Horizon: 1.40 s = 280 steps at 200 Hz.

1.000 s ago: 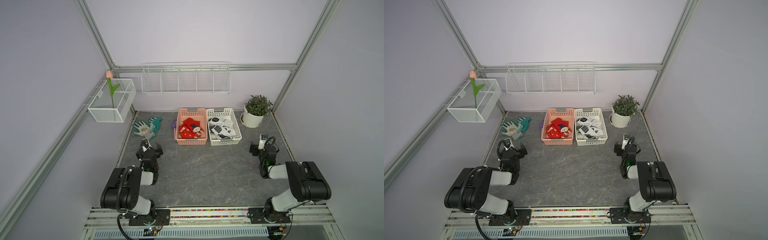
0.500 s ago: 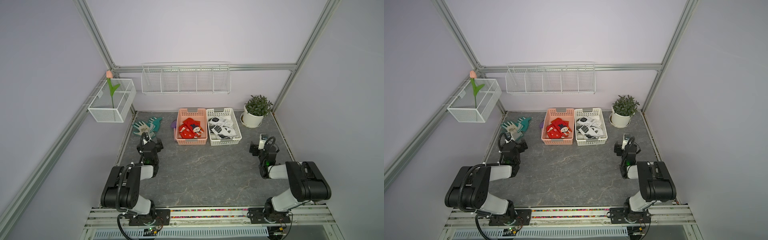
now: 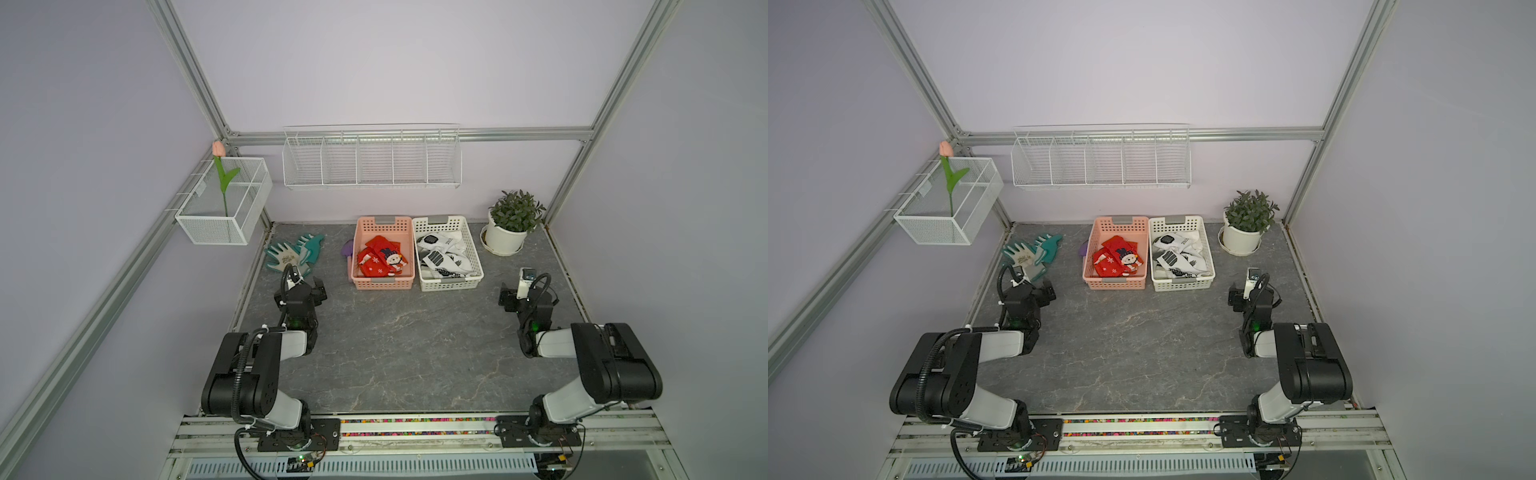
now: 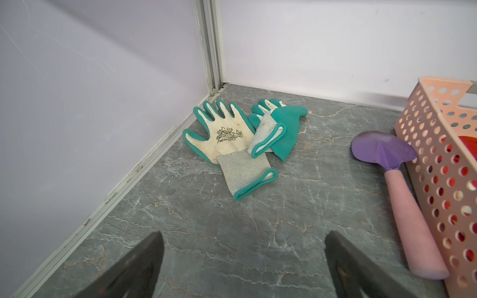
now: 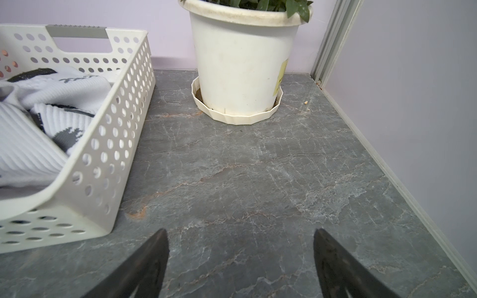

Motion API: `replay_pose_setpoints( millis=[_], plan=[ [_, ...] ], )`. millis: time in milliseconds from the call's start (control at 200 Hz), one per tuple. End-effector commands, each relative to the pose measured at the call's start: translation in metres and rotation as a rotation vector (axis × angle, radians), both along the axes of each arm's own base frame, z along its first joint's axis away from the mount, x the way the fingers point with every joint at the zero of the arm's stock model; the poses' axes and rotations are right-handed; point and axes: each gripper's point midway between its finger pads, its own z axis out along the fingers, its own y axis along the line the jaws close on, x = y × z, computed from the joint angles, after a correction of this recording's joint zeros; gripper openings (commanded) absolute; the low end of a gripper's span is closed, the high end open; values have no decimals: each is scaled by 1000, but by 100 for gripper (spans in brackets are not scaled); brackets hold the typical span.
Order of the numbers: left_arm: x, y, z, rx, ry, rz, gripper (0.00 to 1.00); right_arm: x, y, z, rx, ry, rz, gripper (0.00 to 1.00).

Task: Sort the socks into the basket by color
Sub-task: Reset both arms

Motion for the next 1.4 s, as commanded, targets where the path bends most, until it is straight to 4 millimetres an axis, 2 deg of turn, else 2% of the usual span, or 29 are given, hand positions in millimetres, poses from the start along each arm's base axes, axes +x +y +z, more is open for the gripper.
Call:
replay_pose_setpoints(
  millis=[0, 200, 240, 330, 385, 400, 430, 500, 515, 640, 1395],
  plan=[
    [3, 1, 1, 3, -2, -1, 99, 2, 1, 8, 7, -29, 6, 89],
    [2, 2, 2, 6, -6, -2, 99, 1, 1, 8, 7, -27, 5, 89],
    [-1, -5, 2, 6, -15, -43, 99, 1, 1, 7, 6, -26, 5, 89],
    [-19, -18, 6, 16, -95, -145, 99, 1, 1, 8, 7, -28, 5, 89],
    [-28, -20, 16, 19, -177, -158, 99, 1, 1, 7, 7, -26, 7, 89],
    [-36, -19, 8, 20, -164, -155, 99, 1, 1, 8, 7, -27, 7, 89],
    [-39, -16, 7, 22, -172, -144, 99, 1, 1, 8, 7, -27, 6, 89],
    [-34, -14, 2, 25, -136, -127, 99, 1, 1, 7, 7, -26, 6, 89],
    [-23, -15, 11, 23, -153, -124, 99, 1, 1, 8, 7, -28, 5, 89],
    [8, -14, 1, 12, 8, -101, 99, 1, 1, 8, 6, -27, 6, 89],
    [7, -13, -1, 4, 14, -105, 99, 1, 1, 7, 6, -26, 4, 89]
  ],
)
